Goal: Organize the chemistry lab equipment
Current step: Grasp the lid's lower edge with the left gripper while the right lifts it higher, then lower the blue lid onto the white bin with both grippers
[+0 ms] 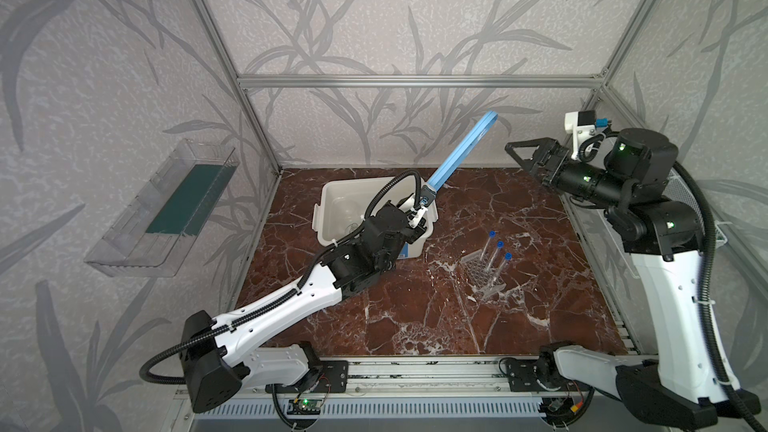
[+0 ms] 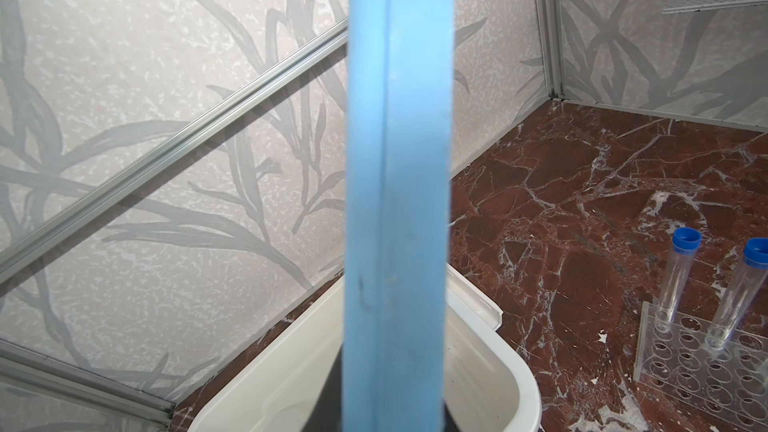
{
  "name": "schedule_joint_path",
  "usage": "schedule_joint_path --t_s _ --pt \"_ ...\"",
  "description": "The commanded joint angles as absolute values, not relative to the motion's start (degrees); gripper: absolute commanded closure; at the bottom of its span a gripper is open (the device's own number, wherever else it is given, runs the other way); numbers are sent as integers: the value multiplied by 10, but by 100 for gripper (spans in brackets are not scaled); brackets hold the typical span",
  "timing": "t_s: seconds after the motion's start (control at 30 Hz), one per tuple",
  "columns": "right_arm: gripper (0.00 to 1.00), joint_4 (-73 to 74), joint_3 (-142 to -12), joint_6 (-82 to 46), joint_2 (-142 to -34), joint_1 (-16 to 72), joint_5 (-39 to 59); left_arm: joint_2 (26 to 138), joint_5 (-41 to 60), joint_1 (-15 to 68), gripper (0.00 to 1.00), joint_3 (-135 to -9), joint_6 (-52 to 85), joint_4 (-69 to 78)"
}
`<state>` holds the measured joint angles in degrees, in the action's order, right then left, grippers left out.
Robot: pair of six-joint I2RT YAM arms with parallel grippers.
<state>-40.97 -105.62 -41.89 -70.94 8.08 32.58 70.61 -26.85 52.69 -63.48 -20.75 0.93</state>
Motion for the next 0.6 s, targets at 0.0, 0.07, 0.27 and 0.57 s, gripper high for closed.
schedule_joint_path --t_s 0.0,0.07,0.27,0.57 --pt "1 -433 -1108 -441 -744 44 373 699 -263 541 100 -636 -246 70" --pt "1 -450 -1130 -459 -781 26 410 699 -268 553 100 -633 -264 77" --pt "1 -438 -1138 -483 -817 26 434 702 -276 577 100 -614 -302 96" --pt "15 -463 -1068 -453 -810 29 453 718 -315 593 78 -595 -350 151"
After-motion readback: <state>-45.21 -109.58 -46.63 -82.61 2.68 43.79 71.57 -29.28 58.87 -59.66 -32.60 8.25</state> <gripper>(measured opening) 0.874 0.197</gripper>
